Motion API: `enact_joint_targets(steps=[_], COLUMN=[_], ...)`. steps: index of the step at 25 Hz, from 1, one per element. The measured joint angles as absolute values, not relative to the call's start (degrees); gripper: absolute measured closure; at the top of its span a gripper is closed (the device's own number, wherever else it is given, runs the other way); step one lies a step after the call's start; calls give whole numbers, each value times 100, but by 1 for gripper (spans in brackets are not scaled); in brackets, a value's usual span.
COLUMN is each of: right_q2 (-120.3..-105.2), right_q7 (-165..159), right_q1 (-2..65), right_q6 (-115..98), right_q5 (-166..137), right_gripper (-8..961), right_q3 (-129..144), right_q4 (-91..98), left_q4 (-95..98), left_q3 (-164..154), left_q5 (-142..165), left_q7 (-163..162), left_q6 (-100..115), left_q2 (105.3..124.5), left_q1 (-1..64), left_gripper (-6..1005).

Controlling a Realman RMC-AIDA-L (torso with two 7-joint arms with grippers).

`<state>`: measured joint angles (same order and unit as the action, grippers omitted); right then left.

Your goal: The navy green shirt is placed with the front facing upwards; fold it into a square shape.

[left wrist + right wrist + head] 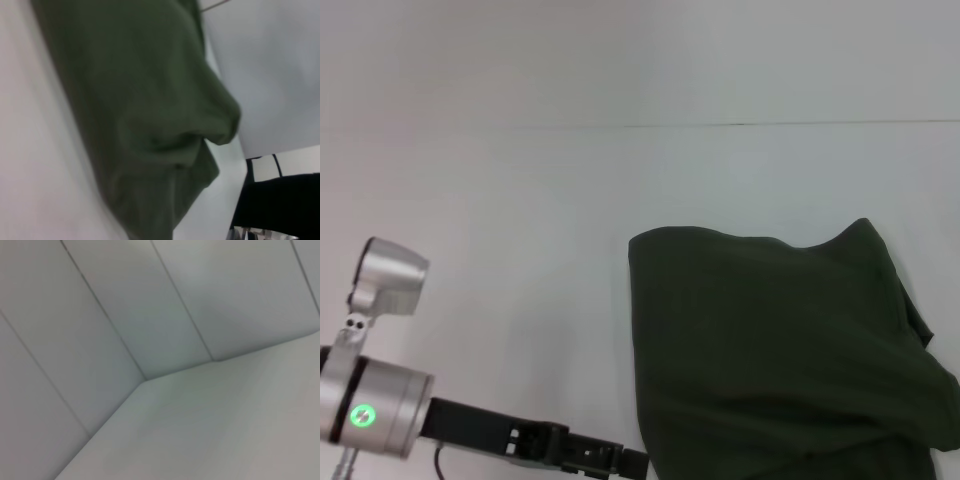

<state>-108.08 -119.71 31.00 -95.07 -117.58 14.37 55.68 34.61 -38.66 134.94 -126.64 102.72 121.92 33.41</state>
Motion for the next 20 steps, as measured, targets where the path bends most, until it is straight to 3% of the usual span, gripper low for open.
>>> enact_joint_targets(steps=[7,20], right_q2=[-10893,-10897], right_q7=[-11832,-11682], right_q1=[3093,2967], right_q6=[-9235,-9178], right_q5=[-11616,-11487], right_gripper=[119,120], right_q3=[1426,1429], right_q4=[5568,5573], left_q4=[3408,3384], left_q3=[-4286,-5209], left_q5=[13500,13505], left_q7=[-13642,-14570], left_q6=[9839,9193], left_q2=[12278,12406], left_q1=[3549,3800], left_gripper=[52,51])
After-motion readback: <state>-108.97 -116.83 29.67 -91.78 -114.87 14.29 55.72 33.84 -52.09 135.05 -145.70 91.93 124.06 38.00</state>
